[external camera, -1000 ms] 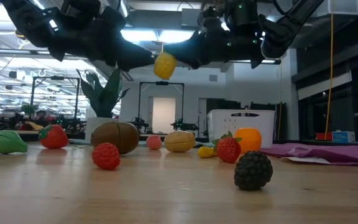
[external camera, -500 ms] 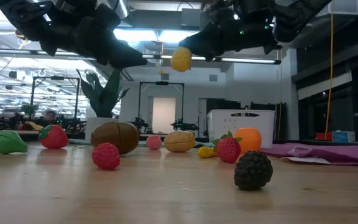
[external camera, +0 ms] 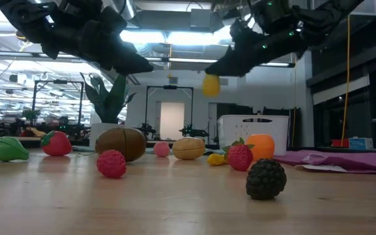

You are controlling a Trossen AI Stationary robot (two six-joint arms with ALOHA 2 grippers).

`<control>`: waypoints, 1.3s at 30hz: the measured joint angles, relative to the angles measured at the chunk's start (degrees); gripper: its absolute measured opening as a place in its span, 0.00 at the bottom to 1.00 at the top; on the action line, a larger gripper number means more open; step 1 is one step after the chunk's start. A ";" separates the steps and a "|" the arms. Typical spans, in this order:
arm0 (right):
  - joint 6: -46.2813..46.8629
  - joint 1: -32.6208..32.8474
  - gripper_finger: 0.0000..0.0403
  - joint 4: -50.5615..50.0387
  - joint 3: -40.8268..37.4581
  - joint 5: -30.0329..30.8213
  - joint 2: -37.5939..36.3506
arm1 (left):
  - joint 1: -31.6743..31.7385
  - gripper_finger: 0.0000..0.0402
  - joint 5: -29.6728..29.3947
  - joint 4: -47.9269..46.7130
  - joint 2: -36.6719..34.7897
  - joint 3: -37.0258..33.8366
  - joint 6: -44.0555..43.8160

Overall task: Pick and placing Produce into tupperware
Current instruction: Put the yellow pineapple into the white container

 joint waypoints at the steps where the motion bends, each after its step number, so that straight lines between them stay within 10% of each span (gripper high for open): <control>1: 0.51 0.04 0.26 0.12 -0.97 1.07 -1.10 | 0.06 0.52 0.02 -0.05 0.00 0.00 0.00; 24: 8.45 1.45 0.26 4.15 -15.17 28.84 -15.38 | 7.52 0.52 0.04 -4.25 -1.20 0.04 -0.43; 39: 13.99 2.06 0.26 -1.80 -13.48 27.68 -15.36 | 7.56 0.52 -2.91 -4.49 -1.20 0.04 -0.02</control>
